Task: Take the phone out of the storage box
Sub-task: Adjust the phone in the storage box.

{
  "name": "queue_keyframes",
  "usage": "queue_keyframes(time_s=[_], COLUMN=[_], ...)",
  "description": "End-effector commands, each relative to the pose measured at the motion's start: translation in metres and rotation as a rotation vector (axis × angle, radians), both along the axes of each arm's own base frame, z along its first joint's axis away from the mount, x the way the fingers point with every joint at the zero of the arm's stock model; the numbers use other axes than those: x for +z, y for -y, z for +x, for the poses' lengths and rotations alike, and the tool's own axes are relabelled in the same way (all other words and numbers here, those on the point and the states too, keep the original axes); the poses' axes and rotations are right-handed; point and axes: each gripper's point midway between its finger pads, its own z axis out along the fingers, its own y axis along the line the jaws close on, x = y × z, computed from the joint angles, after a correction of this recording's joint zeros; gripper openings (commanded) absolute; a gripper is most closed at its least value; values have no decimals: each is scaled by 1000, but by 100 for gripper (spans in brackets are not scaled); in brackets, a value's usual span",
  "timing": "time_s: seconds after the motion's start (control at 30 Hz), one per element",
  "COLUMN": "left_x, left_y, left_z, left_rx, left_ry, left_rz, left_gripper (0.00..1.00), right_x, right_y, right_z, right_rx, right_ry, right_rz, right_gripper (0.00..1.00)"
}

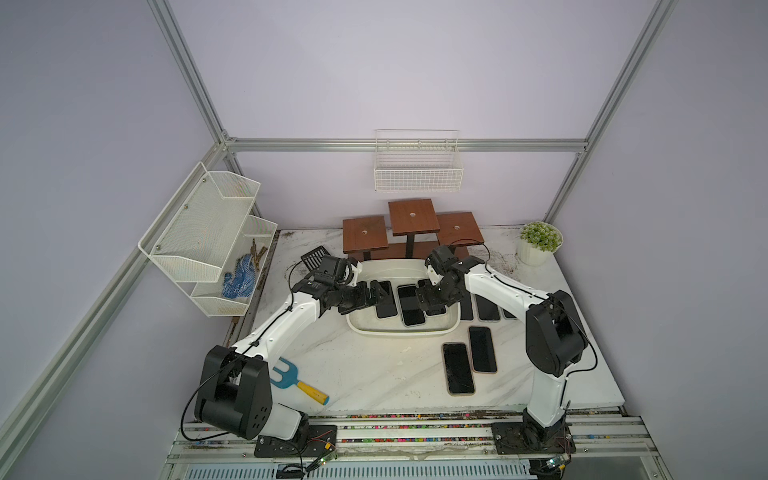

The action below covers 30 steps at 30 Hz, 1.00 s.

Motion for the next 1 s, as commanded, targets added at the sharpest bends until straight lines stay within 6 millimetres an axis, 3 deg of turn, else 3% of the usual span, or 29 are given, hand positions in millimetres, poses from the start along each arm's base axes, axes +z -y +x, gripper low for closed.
queue_keyframes(time_s=[0.0,0.53,0.97], left_x=[19,14,11], left_y=[-7,-22,-28], left_z=[-1,-5,-3], left_rx=[20,34,39], left_ry=[59,46,40], left_rz=[-14,-7,-1], left_gripper=[100,100,100], right_x=[2,-32,-55], right_y=[-1,10,13], right_z=[12,34,41], right_rx=[-28,-67,-62], right_ry=[14,-9,-55], right_rz=[-11,-158,-220], right_gripper=[100,100,100])
